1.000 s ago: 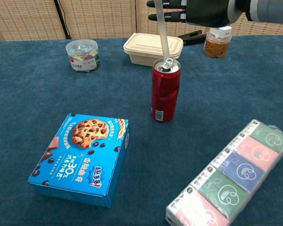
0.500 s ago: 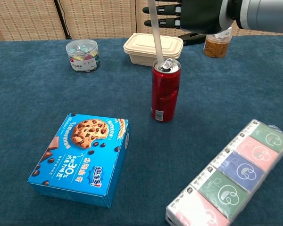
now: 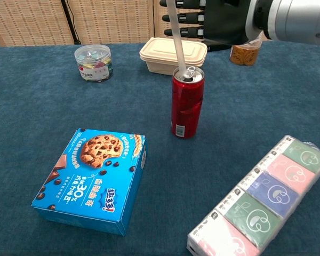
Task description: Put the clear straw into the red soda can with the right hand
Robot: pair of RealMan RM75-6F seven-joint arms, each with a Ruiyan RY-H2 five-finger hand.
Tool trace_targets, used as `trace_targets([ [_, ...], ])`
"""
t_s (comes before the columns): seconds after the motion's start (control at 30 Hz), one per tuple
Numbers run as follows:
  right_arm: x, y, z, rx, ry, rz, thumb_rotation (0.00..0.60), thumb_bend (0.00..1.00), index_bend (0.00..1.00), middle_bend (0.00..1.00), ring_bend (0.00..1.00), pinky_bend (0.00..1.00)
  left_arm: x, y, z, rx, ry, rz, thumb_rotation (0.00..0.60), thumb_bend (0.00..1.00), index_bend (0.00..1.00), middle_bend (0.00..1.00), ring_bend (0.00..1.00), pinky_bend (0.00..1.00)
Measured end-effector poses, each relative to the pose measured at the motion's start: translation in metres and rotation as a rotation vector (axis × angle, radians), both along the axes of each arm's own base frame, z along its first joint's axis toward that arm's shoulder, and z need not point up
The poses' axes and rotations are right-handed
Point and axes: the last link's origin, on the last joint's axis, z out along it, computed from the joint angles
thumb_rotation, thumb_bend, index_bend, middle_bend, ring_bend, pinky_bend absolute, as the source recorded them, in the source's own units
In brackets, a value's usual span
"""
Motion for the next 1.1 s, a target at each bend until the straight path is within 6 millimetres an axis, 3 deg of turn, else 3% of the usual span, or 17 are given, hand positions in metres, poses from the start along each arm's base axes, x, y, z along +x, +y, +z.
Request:
trace_targets([
  [1.1,0.0026,-0.0049,-0.0073,-0.003,0.000,-0.010,0.600,0.61,0.61,0.00,0.00,0.00,-0.0003,0.0000,0.0009,-0.001,-0.007,0.000,0.600,0.09,0.00,0.00,0.00,0.00],
])
